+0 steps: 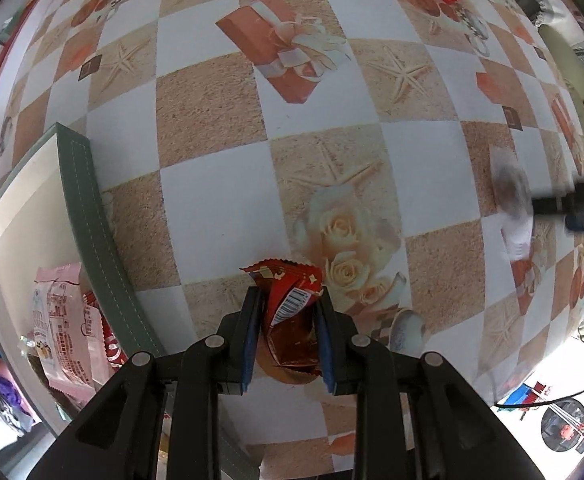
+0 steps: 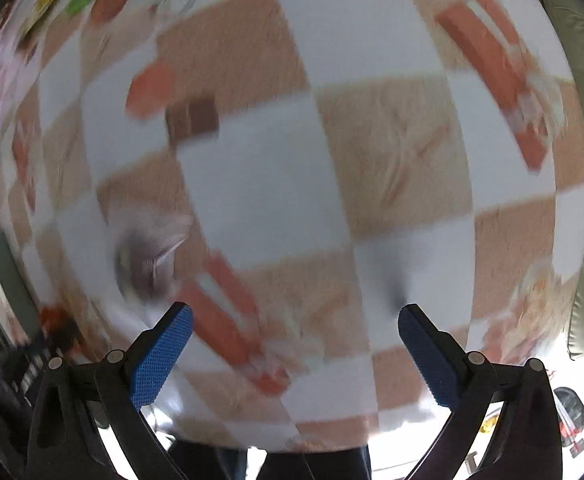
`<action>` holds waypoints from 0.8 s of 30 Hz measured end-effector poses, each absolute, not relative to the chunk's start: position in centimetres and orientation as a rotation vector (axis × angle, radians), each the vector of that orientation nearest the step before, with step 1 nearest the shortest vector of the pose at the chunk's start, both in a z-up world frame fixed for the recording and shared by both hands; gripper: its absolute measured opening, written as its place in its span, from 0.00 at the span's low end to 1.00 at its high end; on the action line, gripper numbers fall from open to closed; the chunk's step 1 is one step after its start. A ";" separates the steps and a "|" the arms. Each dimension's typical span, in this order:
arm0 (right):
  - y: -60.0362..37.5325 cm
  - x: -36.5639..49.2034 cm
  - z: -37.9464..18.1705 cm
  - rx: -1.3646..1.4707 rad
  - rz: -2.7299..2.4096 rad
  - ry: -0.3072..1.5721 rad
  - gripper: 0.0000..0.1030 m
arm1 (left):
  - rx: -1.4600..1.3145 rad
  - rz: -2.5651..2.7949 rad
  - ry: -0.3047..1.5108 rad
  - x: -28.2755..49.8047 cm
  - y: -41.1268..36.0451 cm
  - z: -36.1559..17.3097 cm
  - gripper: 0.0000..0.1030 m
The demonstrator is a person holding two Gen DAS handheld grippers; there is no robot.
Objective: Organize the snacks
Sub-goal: 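Grasp the clear wrapped chocolate with the right tool while the left tool holds the red packet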
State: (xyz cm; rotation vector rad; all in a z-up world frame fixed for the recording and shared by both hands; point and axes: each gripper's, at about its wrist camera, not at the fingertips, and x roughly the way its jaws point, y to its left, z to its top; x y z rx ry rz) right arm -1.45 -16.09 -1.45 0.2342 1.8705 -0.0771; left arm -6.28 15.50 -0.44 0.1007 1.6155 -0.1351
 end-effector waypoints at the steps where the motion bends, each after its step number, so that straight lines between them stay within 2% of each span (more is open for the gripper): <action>1: -16.4 -1.9 -1.1 0.218 -0.086 1.861 1.00 | 0.101 -0.135 1.617 -6.3 15.6 -0.3 0.28; 7: -15.5 -2.3 1.0 0.342 -0.028 1.802 1.00 | 0.115 -0.141 1.615 -6.2 14.2 -0.2 0.28; 14: -15.6 -0.3 -0.2 0.725 -0.185 1.744 1.00 | 0.128 -0.141 1.617 -6.2 13.5 0.2 0.28; 16: -15.3 0.2 -0.9 0.682 -0.210 1.766 1.00 | 0.134 -0.140 1.616 -6.2 13.3 0.1 0.28; 21: -13.0 1.1 -1.3 0.277 -0.215 1.833 1.00 | 0.120 -0.136 1.612 -6.3 13.3 0.1 0.28; 24: -14.1 0.3 -1.3 0.263 -0.212 1.829 1.00 | 0.110 -0.138 1.611 -6.4 13.5 0.2 0.28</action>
